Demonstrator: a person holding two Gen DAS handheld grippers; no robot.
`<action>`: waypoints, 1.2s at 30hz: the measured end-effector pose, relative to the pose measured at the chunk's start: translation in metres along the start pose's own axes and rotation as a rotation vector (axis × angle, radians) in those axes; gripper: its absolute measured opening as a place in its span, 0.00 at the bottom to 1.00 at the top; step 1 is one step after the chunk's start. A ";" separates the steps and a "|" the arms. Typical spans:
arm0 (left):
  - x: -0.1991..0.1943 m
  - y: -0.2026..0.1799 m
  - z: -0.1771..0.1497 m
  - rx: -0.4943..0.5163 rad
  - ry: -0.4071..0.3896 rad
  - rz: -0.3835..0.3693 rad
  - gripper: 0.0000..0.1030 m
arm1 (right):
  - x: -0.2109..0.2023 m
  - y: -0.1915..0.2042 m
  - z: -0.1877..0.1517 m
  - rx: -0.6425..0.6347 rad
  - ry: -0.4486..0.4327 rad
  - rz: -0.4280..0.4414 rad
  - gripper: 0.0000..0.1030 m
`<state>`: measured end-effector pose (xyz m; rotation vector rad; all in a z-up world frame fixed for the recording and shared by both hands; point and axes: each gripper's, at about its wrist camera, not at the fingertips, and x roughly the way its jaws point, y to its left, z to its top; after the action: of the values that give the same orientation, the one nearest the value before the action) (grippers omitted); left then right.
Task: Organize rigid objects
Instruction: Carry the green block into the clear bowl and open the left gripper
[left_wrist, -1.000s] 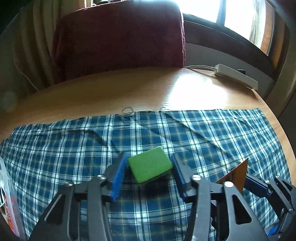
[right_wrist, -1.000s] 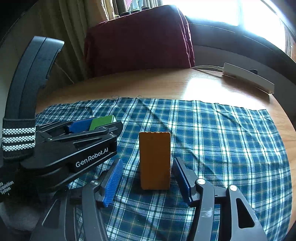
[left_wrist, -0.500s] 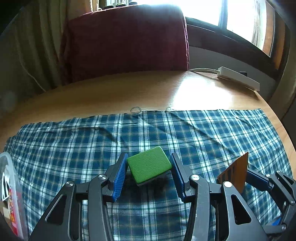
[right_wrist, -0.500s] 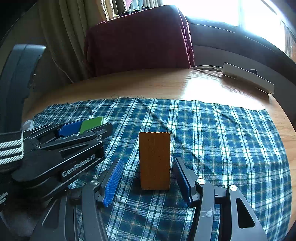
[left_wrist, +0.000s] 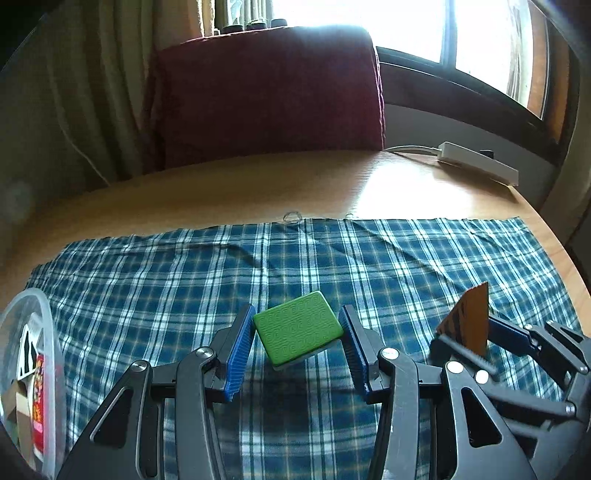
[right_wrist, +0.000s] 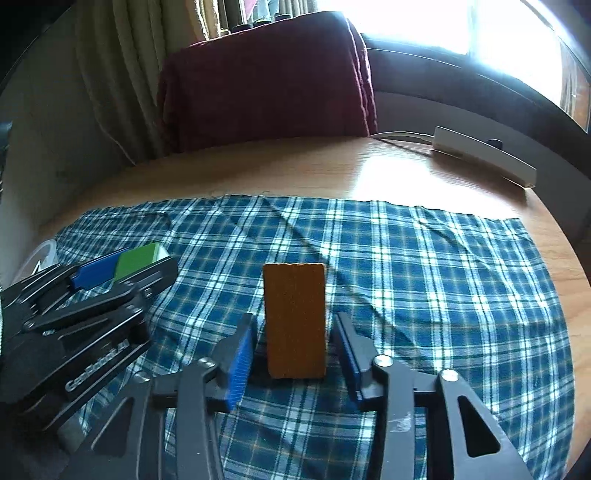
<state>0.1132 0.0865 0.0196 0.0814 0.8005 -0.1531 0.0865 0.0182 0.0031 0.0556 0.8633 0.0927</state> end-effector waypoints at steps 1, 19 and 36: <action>-0.004 -0.001 -0.002 0.000 -0.001 0.000 0.46 | 0.000 0.000 0.000 -0.001 0.000 -0.007 0.35; -0.075 0.036 -0.044 -0.102 -0.025 0.004 0.46 | -0.032 -0.010 0.002 0.050 -0.027 0.099 0.30; -0.128 0.156 -0.014 -0.248 -0.095 0.024 0.46 | -0.067 0.028 -0.020 0.019 -0.029 0.189 0.30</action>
<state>0.0418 0.2560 0.1042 -0.1492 0.7175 -0.0336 0.0260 0.0388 0.0429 0.1562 0.8290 0.2596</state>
